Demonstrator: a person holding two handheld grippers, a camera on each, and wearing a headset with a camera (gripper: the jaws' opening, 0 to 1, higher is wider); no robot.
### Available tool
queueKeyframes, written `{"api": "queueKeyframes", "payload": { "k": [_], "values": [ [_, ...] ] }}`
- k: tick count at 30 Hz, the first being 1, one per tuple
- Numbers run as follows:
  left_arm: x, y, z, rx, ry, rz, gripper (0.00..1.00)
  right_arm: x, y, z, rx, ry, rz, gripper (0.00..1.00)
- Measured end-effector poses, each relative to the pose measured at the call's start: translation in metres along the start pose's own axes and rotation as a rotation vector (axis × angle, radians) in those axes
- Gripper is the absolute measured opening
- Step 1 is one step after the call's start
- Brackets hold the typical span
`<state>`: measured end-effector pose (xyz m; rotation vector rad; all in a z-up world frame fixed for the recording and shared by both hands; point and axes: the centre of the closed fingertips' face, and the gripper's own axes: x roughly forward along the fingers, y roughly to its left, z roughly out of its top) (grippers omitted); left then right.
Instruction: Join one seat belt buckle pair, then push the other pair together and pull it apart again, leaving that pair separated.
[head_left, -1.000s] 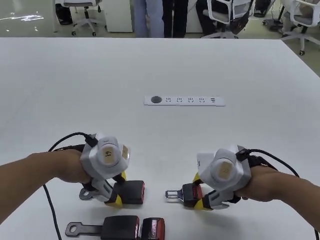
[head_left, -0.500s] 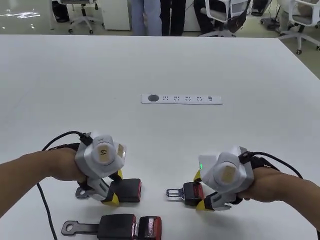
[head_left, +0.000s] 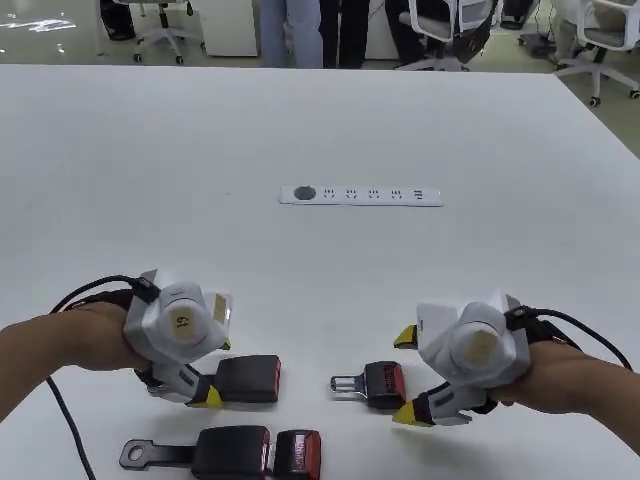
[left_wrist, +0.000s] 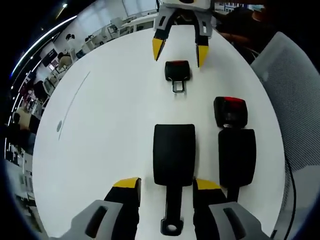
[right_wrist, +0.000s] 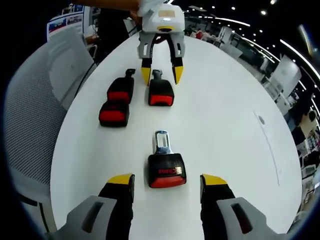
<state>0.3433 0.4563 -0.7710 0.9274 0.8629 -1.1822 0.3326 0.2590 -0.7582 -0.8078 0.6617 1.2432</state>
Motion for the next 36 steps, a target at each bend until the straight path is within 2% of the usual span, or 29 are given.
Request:
{"api": "queueKeyframes", "payload": {
  "k": [3,5,9,14,15,18,19,20,21,24,25,27,32,36],
  "values": [
    [-0.006,0.002,-0.003,-0.034,-0.019,0.017,0.43,-0.001,0.001,-0.001,0.023,-0.013,-0.003,0.57],
    [-0.012,0.003,-0.006,-0.084,-0.049,0.031,0.44,-0.004,0.005,-0.002,0.039,-0.019,-0.012,0.58],
    [-0.024,-0.002,-0.007,-0.15,-0.093,0.045,0.47,-0.007,0.008,-0.002,0.071,-0.037,-0.026,0.59],
    [-0.039,-0.013,-0.007,-0.232,-0.154,0.06,0.5,-0.012,0.011,-0.005,0.122,-0.056,-0.062,0.64],
    [-0.041,-0.016,-0.008,-0.258,-0.183,0.064,0.51,-0.014,0.014,-0.006,0.132,-0.064,-0.064,0.65],
    [-0.049,-0.023,-0.011,-0.302,-0.212,0.072,0.54,-0.016,0.017,-0.006,0.158,-0.076,-0.076,0.67],
    [-0.048,-0.026,-0.016,-0.327,-0.236,0.078,0.56,-0.018,0.018,-0.007,0.173,-0.082,-0.083,0.67],
    [-0.049,-0.027,-0.018,-0.349,-0.245,0.083,0.57,-0.019,0.02,-0.007,0.187,-0.088,-0.086,0.68],
    [-0.052,-0.03,-0.018,-0.376,-0.273,0.095,0.59,-0.02,0.023,-0.008,0.2,-0.096,-0.09,0.68],
    [-0.06,-0.036,-0.019,-0.412,-0.323,0.109,0.62,-0.021,0.028,-0.01,0.223,-0.106,-0.1,0.7],
    [-0.062,-0.04,-0.018,-0.428,-0.359,0.113,0.63,-0.022,0.03,-0.01,0.238,-0.113,-0.106,0.71],
    [-0.065,-0.044,-0.02,-0.458,-0.397,0.118,0.66,-0.024,0.034,-0.009,0.261,-0.127,-0.109,0.73],
    [-0.071,-0.053,-0.028,-0.495,-0.455,0.158,0.71,-0.027,0.042,-0.007,0.293,-0.155,-0.127,0.76],
    [-0.069,-0.063,-0.035,-0.5,-0.461,0.181,0.75,-0.03,0.045,-0.007,0.328,-0.181,-0.149,0.78]
  ]
}}
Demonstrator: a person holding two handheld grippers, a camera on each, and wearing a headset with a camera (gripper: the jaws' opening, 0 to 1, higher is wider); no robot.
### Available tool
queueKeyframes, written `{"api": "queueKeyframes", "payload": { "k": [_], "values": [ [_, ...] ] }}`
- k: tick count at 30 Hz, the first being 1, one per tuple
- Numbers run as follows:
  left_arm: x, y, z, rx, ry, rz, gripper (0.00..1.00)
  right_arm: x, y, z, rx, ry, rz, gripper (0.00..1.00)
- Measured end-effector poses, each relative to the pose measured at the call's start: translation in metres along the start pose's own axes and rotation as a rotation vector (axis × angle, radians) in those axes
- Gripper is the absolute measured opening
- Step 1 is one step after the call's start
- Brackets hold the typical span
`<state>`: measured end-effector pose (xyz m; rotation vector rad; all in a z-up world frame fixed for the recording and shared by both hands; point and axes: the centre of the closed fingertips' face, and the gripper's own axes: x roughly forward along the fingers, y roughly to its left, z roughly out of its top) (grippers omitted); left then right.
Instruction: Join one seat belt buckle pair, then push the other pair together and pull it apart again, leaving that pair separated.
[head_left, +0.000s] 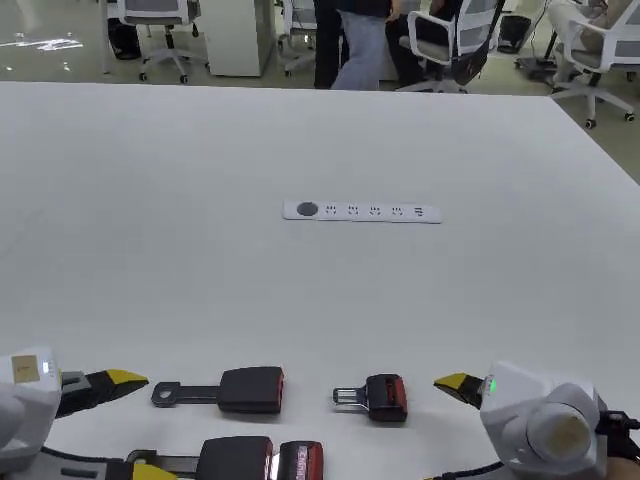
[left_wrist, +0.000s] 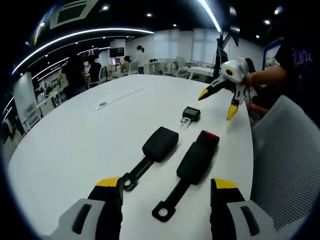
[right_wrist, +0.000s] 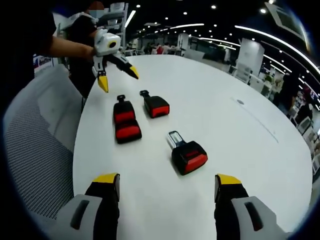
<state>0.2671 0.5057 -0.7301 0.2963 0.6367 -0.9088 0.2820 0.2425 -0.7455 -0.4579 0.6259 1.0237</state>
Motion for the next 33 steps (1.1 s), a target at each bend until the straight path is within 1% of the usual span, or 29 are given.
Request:
{"api": "queueKeyframes", "payload": {
  "k": [1,3,4,5,6,7,8,11,13,14,17,20,23,27,29,33],
  "values": [
    [-0.001,-0.006,0.001,-0.004,-0.009,0.001,0.76,-0.001,0.001,0.0,0.008,-0.015,-0.008,0.79],
    [-0.004,-0.013,0.003,-0.007,-0.036,0.009,0.78,-0.004,0.004,-0.001,0.023,-0.028,-0.014,0.81],
    [-0.005,-0.014,0.003,-0.007,-0.046,0.019,0.79,-0.004,0.006,-0.002,0.029,-0.03,-0.015,0.81],
    [-0.006,-0.015,0.003,-0.019,-0.058,0.03,0.79,-0.005,0.007,-0.003,0.032,-0.032,-0.019,0.82],
    [-0.007,-0.013,0.0,-0.025,-0.063,0.032,0.8,-0.006,0.008,-0.004,0.038,-0.039,-0.025,0.83],
    [-0.009,-0.01,-0.002,-0.033,-0.074,0.041,0.8,-0.007,0.009,-0.004,0.045,-0.048,-0.03,0.84],
    [-0.01,-0.011,-0.002,-0.042,-0.082,0.048,0.8,-0.009,0.011,-0.002,0.058,-0.067,-0.037,0.85],
    [-0.013,-0.018,-0.003,-0.082,-0.115,0.063,0.84,-0.012,0.015,0.0,0.08,-0.1,-0.052,0.9],
    [-0.014,-0.023,-0.005,-0.076,-0.129,0.066,0.87,-0.014,0.018,-0.001,0.081,-0.11,-0.059,0.92],
    [-0.014,-0.025,-0.006,-0.068,-0.131,0.065,0.9,-0.014,0.021,-0.001,0.086,-0.113,-0.06,0.93],
    [-0.013,-0.029,-0.008,-0.068,-0.127,0.063,0.91,-0.015,0.024,-0.001,0.088,-0.131,-0.067,0.97],
    [-0.011,-0.035,-0.004,-0.07,-0.137,0.07,0.96,-0.015,0.025,-0.003,0.089,-0.148,-0.073,0.99],
    [-0.009,-0.038,-0.004,-0.061,-0.137,0.067,1.0,-0.015,0.029,0.0,0.087,-0.165,-0.068,0.99],
    [-0.008,-0.039,-0.002,-0.071,-0.14,0.071,1.0,-0.014,0.029,0.0,0.102,-0.166,-0.071,0.99],
    [-0.007,-0.041,-0.001,-0.066,-0.142,0.072,1.0,-0.015,0.03,0.001,0.108,-0.174,-0.071,0.99],
    [-0.006,-0.039,-0.003,-0.055,-0.136,0.069,1.0,-0.016,0.031,0.002,0.117,-0.181,-0.075,0.99]
  ]
}}
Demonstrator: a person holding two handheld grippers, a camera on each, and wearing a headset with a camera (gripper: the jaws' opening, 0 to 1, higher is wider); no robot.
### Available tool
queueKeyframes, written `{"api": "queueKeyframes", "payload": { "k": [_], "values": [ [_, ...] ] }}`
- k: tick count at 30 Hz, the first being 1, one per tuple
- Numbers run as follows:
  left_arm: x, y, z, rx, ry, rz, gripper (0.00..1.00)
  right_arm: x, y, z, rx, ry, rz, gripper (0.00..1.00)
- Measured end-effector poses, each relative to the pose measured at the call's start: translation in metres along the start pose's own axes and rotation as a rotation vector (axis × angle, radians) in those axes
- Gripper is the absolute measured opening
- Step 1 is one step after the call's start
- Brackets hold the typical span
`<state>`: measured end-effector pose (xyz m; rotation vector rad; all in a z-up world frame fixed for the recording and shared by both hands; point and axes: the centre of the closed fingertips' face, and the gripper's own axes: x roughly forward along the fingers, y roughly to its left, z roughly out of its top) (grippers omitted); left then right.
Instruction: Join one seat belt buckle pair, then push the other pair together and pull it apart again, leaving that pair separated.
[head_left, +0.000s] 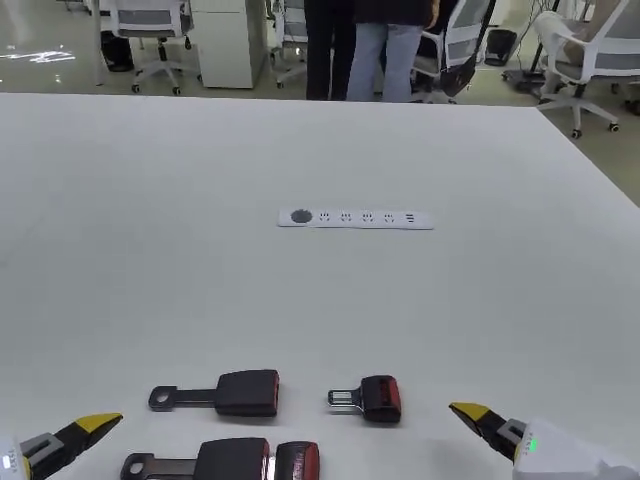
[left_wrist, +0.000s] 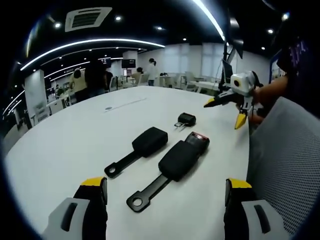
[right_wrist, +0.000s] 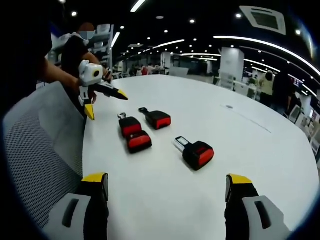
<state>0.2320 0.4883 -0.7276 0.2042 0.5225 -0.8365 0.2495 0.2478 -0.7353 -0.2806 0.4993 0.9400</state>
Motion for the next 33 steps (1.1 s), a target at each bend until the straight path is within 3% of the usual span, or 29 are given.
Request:
{"api": "queueKeyframes", "payload": {
  "k": [33],
  "values": [
    [-0.0026,0.0064,-0.0051,0.004,0.005,0.015,1.0,0.0009,0.0046,-0.0074,-0.021,0.006,0.022,0.99]
  ]
}}
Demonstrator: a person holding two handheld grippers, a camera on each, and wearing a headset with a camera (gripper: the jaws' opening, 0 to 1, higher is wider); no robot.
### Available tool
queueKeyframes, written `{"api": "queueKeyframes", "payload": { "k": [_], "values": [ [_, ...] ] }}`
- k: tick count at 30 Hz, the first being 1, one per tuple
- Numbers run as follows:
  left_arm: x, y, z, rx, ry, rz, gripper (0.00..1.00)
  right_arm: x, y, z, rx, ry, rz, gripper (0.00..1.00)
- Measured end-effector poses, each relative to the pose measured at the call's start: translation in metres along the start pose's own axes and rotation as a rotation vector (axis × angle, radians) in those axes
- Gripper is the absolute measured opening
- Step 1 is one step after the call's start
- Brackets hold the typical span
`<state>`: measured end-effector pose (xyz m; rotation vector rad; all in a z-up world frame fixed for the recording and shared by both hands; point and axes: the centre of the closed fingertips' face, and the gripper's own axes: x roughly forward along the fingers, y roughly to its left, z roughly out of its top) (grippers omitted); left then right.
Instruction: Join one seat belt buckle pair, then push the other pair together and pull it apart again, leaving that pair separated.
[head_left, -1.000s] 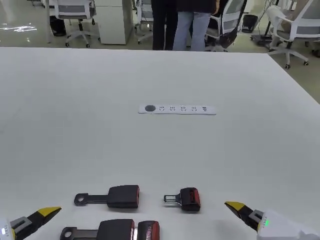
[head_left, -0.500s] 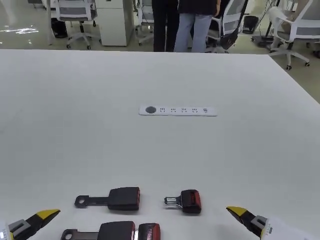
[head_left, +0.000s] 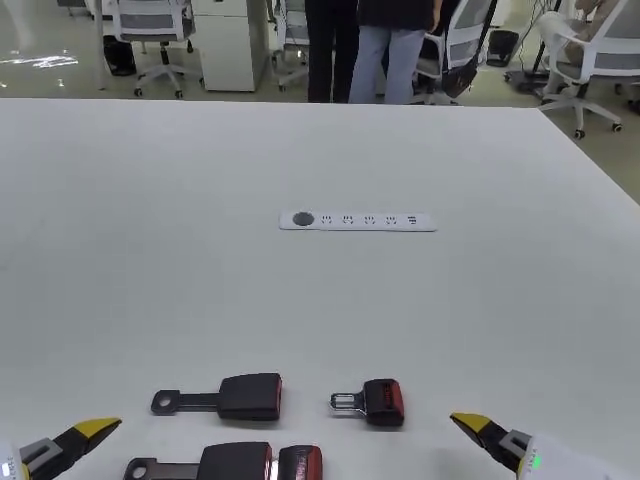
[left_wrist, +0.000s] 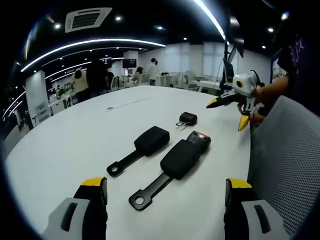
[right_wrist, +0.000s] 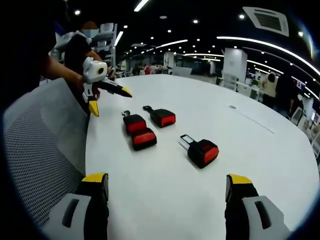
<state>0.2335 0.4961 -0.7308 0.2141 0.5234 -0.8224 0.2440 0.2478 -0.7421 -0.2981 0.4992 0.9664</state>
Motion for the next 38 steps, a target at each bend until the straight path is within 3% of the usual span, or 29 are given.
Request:
{"api": "queueKeyframes", "payload": {
  "k": [38],
  "values": [
    [0.0003,-0.0037,0.0019,0.007,0.002,-0.005,1.0,-0.0009,0.0014,-0.0012,-0.011,0.01,-0.001,0.99]
  ]
}}
